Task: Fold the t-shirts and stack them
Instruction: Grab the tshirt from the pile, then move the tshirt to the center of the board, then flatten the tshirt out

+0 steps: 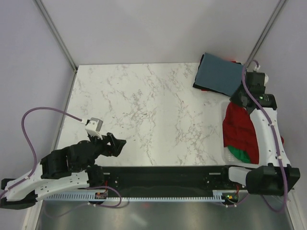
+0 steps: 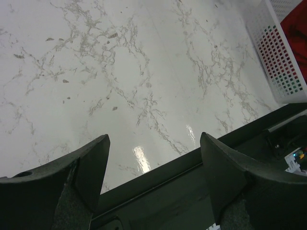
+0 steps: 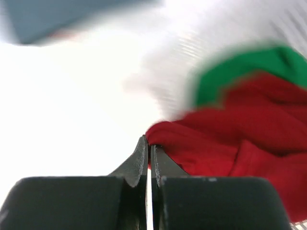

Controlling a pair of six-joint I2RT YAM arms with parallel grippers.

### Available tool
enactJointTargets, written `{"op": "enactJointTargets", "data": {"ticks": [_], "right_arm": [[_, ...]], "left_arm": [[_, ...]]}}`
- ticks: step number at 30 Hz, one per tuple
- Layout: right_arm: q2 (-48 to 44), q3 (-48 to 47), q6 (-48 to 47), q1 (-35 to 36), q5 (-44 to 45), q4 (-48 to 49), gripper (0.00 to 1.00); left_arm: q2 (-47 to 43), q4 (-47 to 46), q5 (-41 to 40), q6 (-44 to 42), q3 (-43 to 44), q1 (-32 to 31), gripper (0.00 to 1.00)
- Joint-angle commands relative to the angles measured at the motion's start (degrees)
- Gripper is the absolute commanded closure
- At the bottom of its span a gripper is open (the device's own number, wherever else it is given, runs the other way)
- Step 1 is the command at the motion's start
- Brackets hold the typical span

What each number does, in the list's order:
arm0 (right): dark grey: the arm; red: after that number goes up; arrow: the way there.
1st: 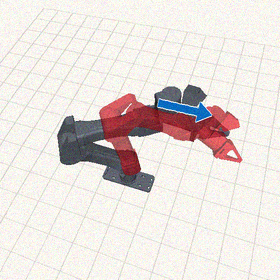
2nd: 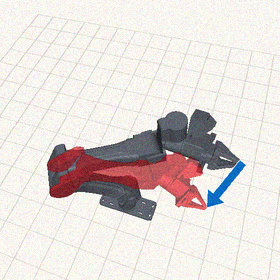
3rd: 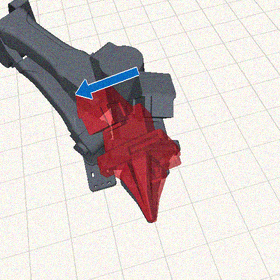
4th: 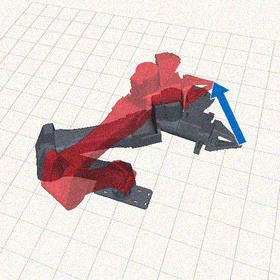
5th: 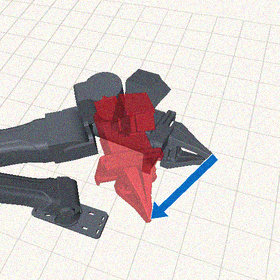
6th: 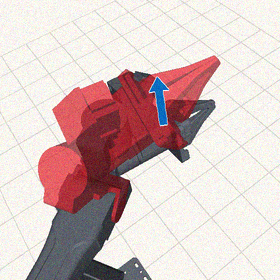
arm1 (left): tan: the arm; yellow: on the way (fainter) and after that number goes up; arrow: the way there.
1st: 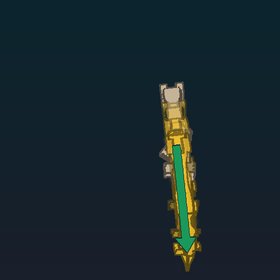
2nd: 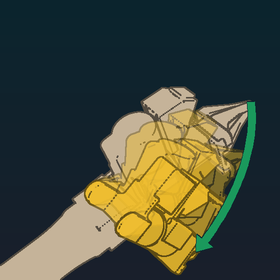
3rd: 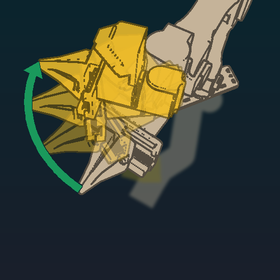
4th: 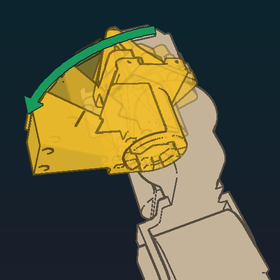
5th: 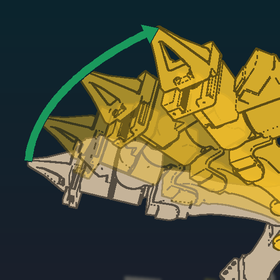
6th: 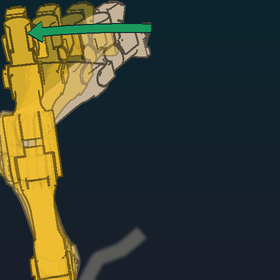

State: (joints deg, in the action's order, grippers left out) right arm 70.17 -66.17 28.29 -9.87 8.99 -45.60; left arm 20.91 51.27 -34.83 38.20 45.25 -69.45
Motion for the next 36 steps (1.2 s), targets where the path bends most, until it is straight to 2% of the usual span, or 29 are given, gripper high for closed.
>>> {"op": "enactJointTargets", "data": {"ticks": [1, 2, 3, 4, 7, 9, 11, 14, 15, 16, 17, 18, 19, 20, 21, 23, 28, 31, 36], "right_arm": [[-3.21, -21.45, 3.34, 14.28, -10.82, 3.33, 1.00], [-2.15, -26.24, 4.91, 17.13, -13.36, 4.20, 1.00], [0.20, -30.73, 5.97, 19.77, -20.35, 5.69, 1.00], [1.45, -38.95, 6.77, 24.76, -23.03, 7.36, 1.00], [4.62, -49.45, 8.88, 31.29, -29.10, 13.77, 1.00], [4.62, -50.20, 9.33, 31.66, -29.39, 16.24, 1.00], [4.27, -46.87, 8.18, 31.49, -28.34, 16.08, 1.00], [2.26, -34.68, 7.39, 31.58, -23.86, 15.72, 1.00], [1.29, -27.07, 7.30, 31.58, -21.76, 15.63, 0.93], [0.67, -23.25, 7.30, 31.58, -17.47, 14.33, 0.65], [0.67, -19.73, 7.39, 31.58, -14.82, 13.18, 0.65], [0.15, -16.39, 7.13, 31.58, -13.23, 12.22, 0.33], [-0.29, -9.92, 6.87, 31.58, -11.99, 10.73, 0.24], [-0.82, -6.90, 7.38, 31.58, -6.76, 10.10, 0.15], [-2.39, -1.38, 8.26, 31.58, -4.36, 9.84, 0.11], [-3.90, 2.43, 10.11, 31.49, -1.62, 10.71, 0.09], [-3.55, 7.36, 11.52, 32.63, -8.81, 16.93, 0.11], [-1.19, 9.83, 12.22, 37.36, -8.82, 20.54, 0.11], [9.53, 9.23, 12.75, 47.28, -10.93, 24.68, 0.12]], "left_arm": [[-2.01, 1.38, -3.22, 3.46, 1.33, 0.10, 0.17], [-2.27, 1.29, -3.31, 3.81, 1.24, 0.02, 0.17], [-2.27, 1.38, -3.32, 4.16, 1.15, 0.10, 0.17], [-2.19, 1.29, -3.40, 4.34, 0.80, 0.10, 0.17], [-1.57, 1.38, -3.32, 4.34, 1.06, 0.10, 0.17], [-1.74, 1.47, -3.40, 4.26, 1.15, 0.10, 0.17], [-2.44, 1.47, -3.75, 4.52, 1.15, 0.10, 0.17], [-5.17, 1.56, -4.45, 5.22, 0.89, 0.02, 0.17], [-6.04, 1.99, -4.63, 5.48, 0.97, 0.10, 0.17], [-7.88, 3.13, -4.89, 6.18, 1.15, 0.10, 0.17], [-8.77, 3.14, -5.16, 6.89, 1.50, 0.10, 0.17], [-9.73, 5.40, -5.51, 7.94, 2.46, 0.10, 0.17], [-11.48, 6.99, -6.03, 10.21, 2.99, 0.10, 0.17], [-12.46, 8.31, -7.17, 11.28, 3.52, 0.10, 0.17], [-13.34, 11.54, -8.05, 12.51, 4.48, 0.10, 0.17], [-15.79, 14.29, -10.77, 16.64, 5.10, 0.10, 0.17], [-15.20, 15.53, -13.60, 17.09, 5.72, 0.10, 0.15], [-10.02, 15.97, -14.56, 16.47, 5.55, 0.10, 0.15], [-2.11, 16.15, -13.95, 15.42, 5.63, 0.02, 0.14]]}}
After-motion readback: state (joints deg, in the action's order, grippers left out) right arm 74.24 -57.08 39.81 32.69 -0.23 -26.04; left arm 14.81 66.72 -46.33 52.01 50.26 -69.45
